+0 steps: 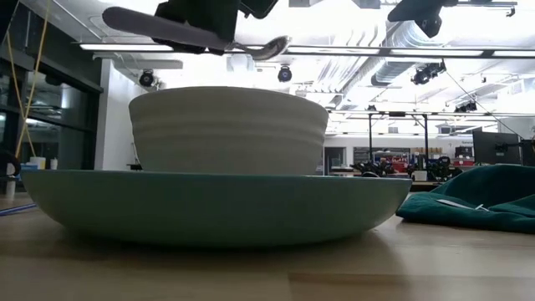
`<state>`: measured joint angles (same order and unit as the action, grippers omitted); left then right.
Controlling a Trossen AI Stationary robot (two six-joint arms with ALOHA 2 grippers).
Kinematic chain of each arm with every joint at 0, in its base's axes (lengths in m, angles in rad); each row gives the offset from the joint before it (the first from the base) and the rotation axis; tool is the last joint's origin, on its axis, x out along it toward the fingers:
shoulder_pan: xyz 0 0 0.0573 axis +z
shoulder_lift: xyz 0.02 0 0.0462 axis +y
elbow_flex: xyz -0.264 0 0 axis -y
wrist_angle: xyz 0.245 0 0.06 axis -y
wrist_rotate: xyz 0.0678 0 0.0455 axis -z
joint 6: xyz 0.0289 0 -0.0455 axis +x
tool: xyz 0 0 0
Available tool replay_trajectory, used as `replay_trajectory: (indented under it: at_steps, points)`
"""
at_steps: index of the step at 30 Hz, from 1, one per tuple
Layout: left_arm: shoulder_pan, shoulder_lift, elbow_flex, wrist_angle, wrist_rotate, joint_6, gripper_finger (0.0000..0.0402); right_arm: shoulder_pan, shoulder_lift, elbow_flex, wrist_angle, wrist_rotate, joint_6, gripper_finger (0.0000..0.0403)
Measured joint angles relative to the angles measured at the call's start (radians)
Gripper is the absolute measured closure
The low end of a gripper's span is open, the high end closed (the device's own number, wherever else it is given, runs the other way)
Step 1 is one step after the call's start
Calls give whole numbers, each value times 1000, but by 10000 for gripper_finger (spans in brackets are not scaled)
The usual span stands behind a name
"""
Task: Set table place
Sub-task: Return to Home Position
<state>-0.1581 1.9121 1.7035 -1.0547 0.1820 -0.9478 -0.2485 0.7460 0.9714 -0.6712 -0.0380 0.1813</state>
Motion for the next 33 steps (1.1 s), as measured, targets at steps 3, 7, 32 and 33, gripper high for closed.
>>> replay_trajectory:
  at_steps: [3,7,32,33]
  points:
    - [0,10,-1,-17,13,0,358,0,0,0,0,0,-5,402]
    - [0,35,-2,-37,24,7,358,0,0,0,1,-1,-6,402]
    - [1,119,-1,-45,149,27,357,0,0,0,1,-1,-33,402]
    - [1,121,-2,-45,148,27,357,0,0,0,2,-1,-33,402]
